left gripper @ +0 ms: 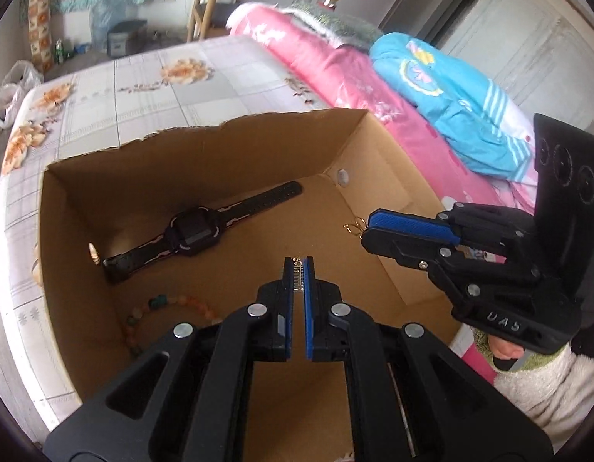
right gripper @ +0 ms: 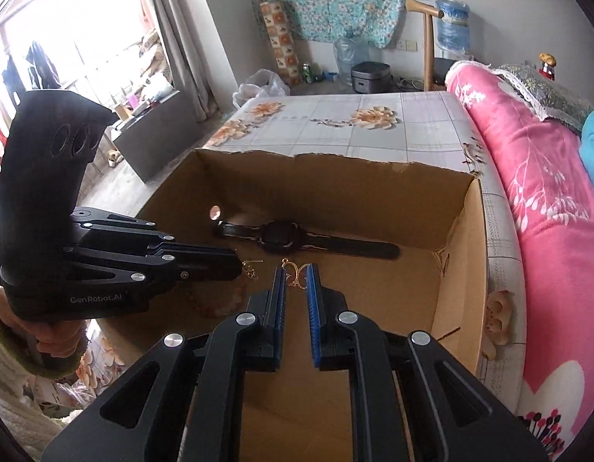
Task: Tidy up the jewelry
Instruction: 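Carry both held gold pieces over the box with both tools, then open both grippers to drop the gold pieces into the box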
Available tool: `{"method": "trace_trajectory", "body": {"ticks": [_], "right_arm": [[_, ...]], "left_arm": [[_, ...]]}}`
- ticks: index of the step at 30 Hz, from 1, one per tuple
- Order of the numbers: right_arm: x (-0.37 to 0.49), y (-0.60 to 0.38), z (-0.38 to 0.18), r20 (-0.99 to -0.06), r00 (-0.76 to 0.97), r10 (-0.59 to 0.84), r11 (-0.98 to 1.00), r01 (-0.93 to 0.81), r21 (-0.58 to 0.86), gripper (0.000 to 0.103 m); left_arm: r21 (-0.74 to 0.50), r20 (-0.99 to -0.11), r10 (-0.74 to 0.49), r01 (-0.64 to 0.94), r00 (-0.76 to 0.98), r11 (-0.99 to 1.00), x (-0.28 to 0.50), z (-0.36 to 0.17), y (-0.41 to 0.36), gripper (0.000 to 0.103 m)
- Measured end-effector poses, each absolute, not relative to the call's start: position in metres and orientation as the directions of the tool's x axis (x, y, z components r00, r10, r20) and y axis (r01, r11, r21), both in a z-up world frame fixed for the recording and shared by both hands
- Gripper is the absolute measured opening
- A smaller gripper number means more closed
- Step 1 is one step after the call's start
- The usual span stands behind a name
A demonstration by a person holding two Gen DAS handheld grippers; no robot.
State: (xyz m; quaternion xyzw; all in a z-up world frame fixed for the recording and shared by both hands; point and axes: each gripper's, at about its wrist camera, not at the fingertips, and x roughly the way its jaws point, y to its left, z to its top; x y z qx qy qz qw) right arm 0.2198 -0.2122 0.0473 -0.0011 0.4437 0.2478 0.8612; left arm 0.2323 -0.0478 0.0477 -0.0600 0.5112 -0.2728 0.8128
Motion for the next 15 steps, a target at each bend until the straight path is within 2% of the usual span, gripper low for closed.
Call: {"method": "trace_trajectory", "body": {"ticks": [3,5,15], "right_arm": [[0.236,-0.217,0.039,-0.79,0.467,0.396,0.895,-0.389,0.219,0.012],[0.241,-0.222,0.037,-0.786,0.464,0.407,0.895,-0.376,0.242,0.012],[0.234,-0.258,0.049,-0.733,0.533,0.424,0.903,-0.309,0.298,0.012]], "left_arm": [[-0.401,-0.813,-0.497,0.327,0.304,0.856,0.247,0.039,-0.053,0.008],[-0.404,-0.811,-0.496,0.316,0.31,0.858,0.25,0.036,-0.053,0.015],[-0.418,-0.793,-0.504,0.295,0.342,0.859,0.252,0.036,-0.046,0.015]]}}
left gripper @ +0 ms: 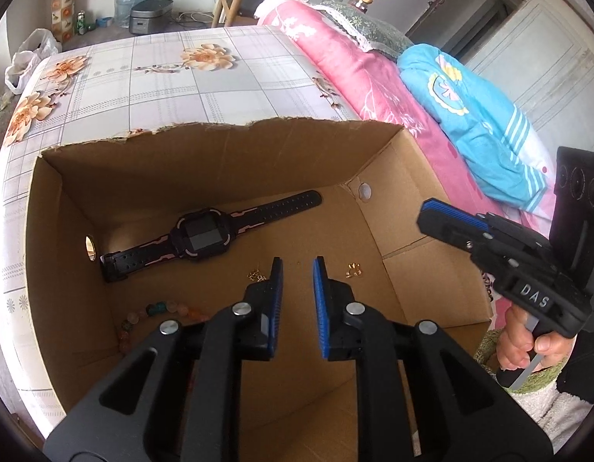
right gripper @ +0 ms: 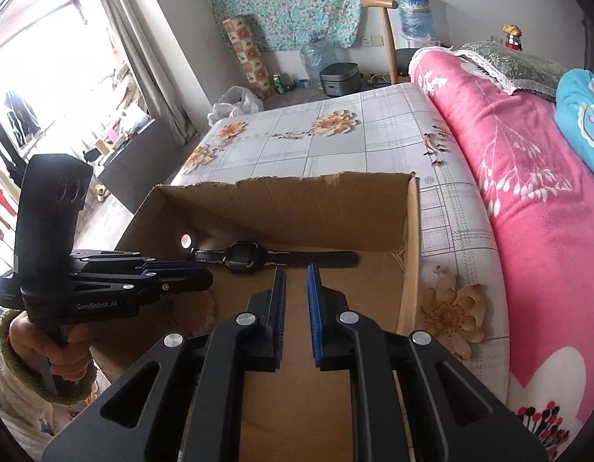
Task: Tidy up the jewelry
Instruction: 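Open both grippers to drop the gold pieces into the box, then withdraw both tools from the box back over the sheet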
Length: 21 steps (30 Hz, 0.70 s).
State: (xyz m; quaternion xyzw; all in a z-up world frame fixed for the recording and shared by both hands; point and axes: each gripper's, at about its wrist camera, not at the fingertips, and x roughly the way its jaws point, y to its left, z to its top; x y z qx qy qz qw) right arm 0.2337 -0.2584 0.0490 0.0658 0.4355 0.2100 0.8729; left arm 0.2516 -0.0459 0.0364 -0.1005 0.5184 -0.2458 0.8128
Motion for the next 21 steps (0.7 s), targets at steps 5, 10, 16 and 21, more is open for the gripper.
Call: {"method": "trace_trajectory", "body": {"ticks": [5,10,16,21], "right_arm": [[0.214,-0.276,0.064,-0.69,0.586,0.425,0.905,-0.278,0.322,0.012],[0.181,-0.283,0.077,-0.645,0.625,0.44,0.897,-0.273,0.347,0.023],[0.129,-0.284,0.085,-0.601,0.666,0.442,0.895,-0.289,0.339,0.043],[0.092,-0.28,0.084,-0.598,0.687,0.413,0.91,-0.286,0.299,0.049]], "left_arm": [[-0.41,-0.757,-0.511,0.314,0.408,0.857,0.236,0.054,-0.039,0.015],[-0.383,-0.697,-0.518,0.354,0.495,0.853,0.206,0.08,-0.029,0.015],[-0.345,-0.618,-0.516,0.385,0.593,0.856,0.152,0.107,-0.001,0.018],[-0.319,-0.581,-0.488,0.37,0.651,0.873,0.105,0.114,0.03,0.027]]}}
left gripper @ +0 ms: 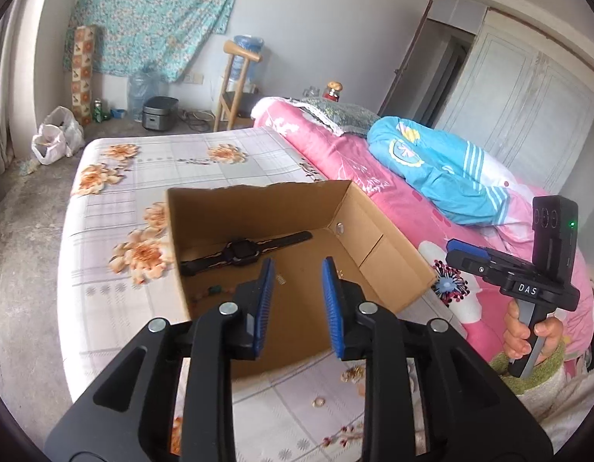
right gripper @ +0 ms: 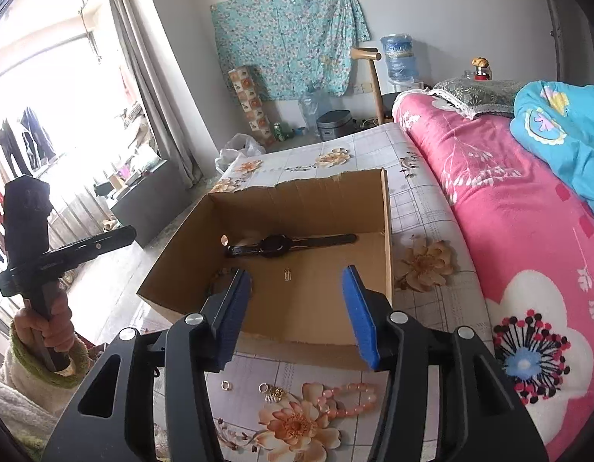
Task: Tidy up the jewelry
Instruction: 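Withdraw both tools from the box back over the sheet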
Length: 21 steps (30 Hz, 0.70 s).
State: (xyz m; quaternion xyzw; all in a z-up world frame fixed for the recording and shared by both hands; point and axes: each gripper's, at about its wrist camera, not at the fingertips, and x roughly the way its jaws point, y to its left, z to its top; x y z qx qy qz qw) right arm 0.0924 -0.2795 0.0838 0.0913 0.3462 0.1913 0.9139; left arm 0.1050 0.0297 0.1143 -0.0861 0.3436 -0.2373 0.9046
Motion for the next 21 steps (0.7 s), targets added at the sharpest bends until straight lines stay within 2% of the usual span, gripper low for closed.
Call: {"method": "trace_trajectory", "body": {"ticks": [6,10,21], "right_arm": [[0.068,-0.281,0.069,-0.607,0.667,0.432,0.899,-0.266,0.347,0.05],[0.059,-0.277,0.048,-0.636,0.602,0.483,0.872,-0.26,0.416,0.05],[0.046,-0.24,-0.024,-0.737,0.449,0.505,0.86,-0.191,0.473,0.047]], "left_arm": [[-0.324,-0.58,-0.42,0.276,0.698,0.905,0.064,0.102,0.062,0.043],[-0.354,-0.604,-0.426,0.253,0.673,0.901,0.045,0.081,0.07,0.045],[-0.251,-0.758,-0.399,0.334,0.516,0.908,0.039,0.003,0.003,0.046]]}}
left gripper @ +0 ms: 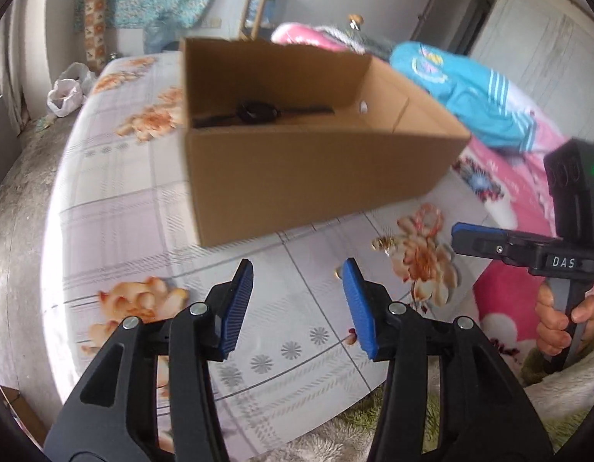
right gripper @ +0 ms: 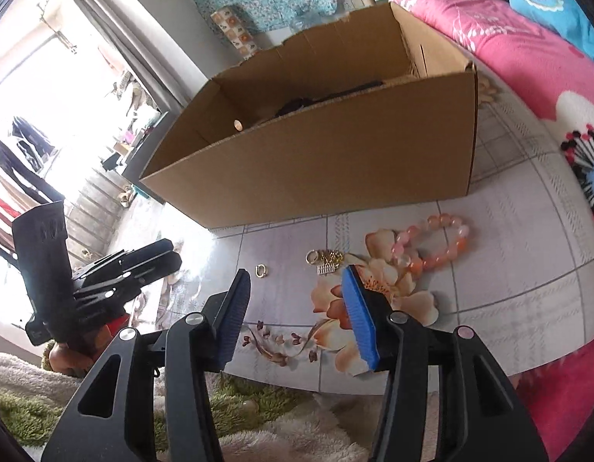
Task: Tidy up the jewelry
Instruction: 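Withdraw both tools from the box back over the sheet, then close the left gripper on the gold ring while the right gripper grips a small gold charm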
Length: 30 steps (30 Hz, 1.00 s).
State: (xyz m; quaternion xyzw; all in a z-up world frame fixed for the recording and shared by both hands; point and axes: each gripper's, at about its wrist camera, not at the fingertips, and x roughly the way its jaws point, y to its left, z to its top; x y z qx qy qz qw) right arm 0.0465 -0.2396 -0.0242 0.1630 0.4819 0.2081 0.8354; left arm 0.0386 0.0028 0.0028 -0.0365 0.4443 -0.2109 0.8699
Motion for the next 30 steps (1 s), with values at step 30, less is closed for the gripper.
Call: {"method": "trace_trajectory", "body": {"ticks": [30], "right_arm": [[0.073,-0.226,-0.041,-0.774,0.423,0.472,0.879,-0.161,0.449,0.039]], "left_arm": [[-0.057,-0.828,-0.339,0.535,0.447,0.843,0.049,-0.041,-0.072,0.01]]}}
